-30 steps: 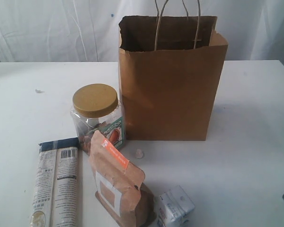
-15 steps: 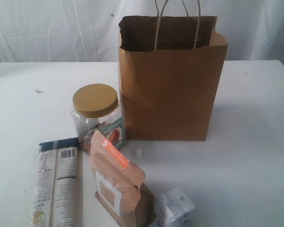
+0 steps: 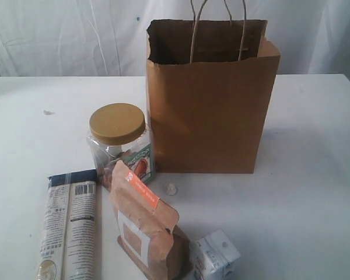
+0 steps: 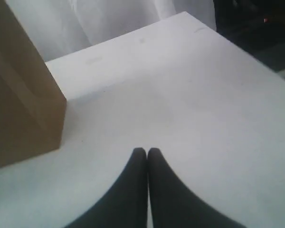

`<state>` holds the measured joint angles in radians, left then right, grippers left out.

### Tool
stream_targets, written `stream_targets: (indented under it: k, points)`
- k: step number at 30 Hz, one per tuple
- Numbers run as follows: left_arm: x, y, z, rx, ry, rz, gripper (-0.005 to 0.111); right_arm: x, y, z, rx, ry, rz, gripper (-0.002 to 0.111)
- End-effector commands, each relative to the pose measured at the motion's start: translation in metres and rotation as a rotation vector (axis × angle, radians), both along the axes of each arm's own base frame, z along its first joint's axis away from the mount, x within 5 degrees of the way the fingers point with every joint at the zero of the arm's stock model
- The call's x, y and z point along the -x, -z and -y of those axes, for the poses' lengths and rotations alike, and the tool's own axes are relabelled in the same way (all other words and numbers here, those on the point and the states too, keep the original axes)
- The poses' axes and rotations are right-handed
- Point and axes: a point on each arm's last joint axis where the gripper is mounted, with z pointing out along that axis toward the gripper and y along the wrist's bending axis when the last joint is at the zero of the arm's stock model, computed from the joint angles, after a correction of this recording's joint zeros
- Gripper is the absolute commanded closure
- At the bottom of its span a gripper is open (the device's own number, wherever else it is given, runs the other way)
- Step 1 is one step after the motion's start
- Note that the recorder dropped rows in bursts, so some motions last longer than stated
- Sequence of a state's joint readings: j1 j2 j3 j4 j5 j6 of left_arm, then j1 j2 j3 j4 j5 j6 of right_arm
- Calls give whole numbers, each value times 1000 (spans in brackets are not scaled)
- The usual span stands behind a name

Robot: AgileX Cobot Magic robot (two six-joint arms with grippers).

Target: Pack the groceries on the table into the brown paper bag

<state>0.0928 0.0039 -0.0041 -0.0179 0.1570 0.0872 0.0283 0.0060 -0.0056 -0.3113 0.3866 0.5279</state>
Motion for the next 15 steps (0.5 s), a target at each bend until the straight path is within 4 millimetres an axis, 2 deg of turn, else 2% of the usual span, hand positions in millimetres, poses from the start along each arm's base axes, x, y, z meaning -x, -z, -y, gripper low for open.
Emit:
stream_targets:
  k: [1, 3, 15]
  points:
    - [0, 0, 0, 4, 5, 9, 107, -1, 0, -6, 309, -151, 0, 108]
    - [0, 0, 0, 6, 4, 8, 107, -1, 0, -6, 396, -177, -4, 108]
    - [0, 0, 0, 4, 5, 8, 107, -1, 0, -6, 394, -177, -4, 108]
